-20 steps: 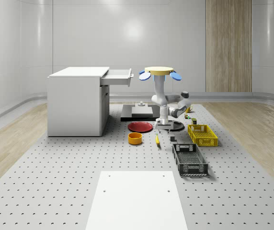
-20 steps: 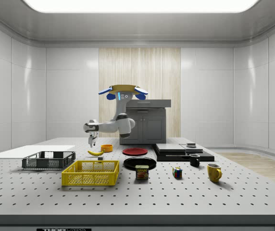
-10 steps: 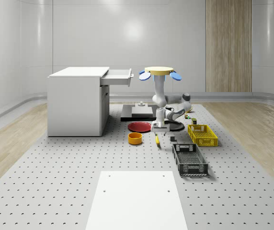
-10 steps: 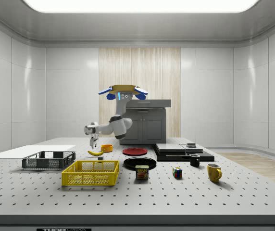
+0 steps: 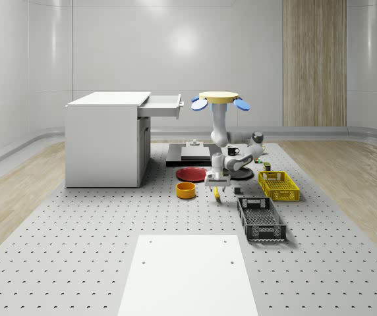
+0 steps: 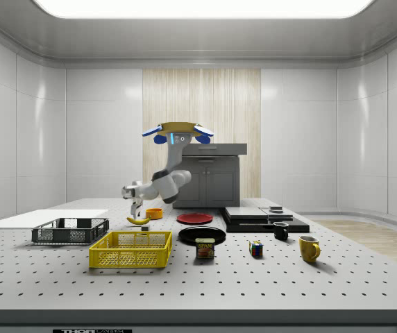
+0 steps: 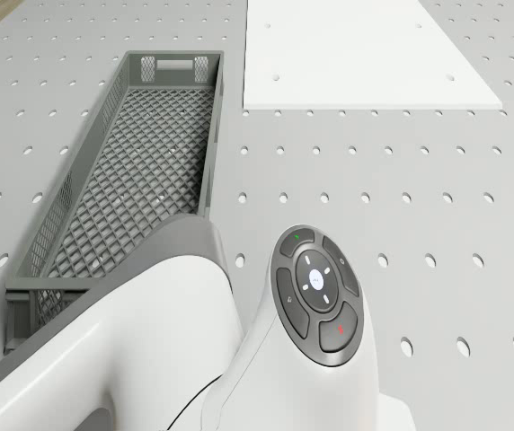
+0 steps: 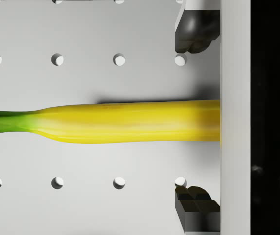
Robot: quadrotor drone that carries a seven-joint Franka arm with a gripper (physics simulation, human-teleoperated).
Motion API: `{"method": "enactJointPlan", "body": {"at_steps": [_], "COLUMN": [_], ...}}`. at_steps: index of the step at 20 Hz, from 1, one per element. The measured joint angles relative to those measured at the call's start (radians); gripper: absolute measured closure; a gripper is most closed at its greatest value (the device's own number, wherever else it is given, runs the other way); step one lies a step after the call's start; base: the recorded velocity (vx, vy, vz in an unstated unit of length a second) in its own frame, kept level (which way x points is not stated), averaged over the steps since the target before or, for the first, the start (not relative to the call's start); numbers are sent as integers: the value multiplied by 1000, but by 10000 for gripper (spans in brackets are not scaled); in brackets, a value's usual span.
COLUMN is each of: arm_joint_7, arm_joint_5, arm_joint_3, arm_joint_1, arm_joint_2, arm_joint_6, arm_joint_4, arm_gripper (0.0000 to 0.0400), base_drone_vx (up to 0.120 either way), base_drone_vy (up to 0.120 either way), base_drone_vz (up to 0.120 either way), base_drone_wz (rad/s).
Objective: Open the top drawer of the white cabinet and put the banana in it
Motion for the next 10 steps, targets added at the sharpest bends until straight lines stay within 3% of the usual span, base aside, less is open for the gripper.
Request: {"method": "enactJointPlan", "body": {"at_steps": [10], "arm_joint_7": [-4], "arm_joint_5": [107], "arm_joint_3": [106], "arm_joint_1": [31], "arm_joint_2": [35], "arm_joint_6": [23], "arm_joint_4": [49], "arm_gripper": [0], "base_drone_vx": [0], "base_drone_vy": [0], "base_drone_vz": [0], "base_drone_wz": [0]}}
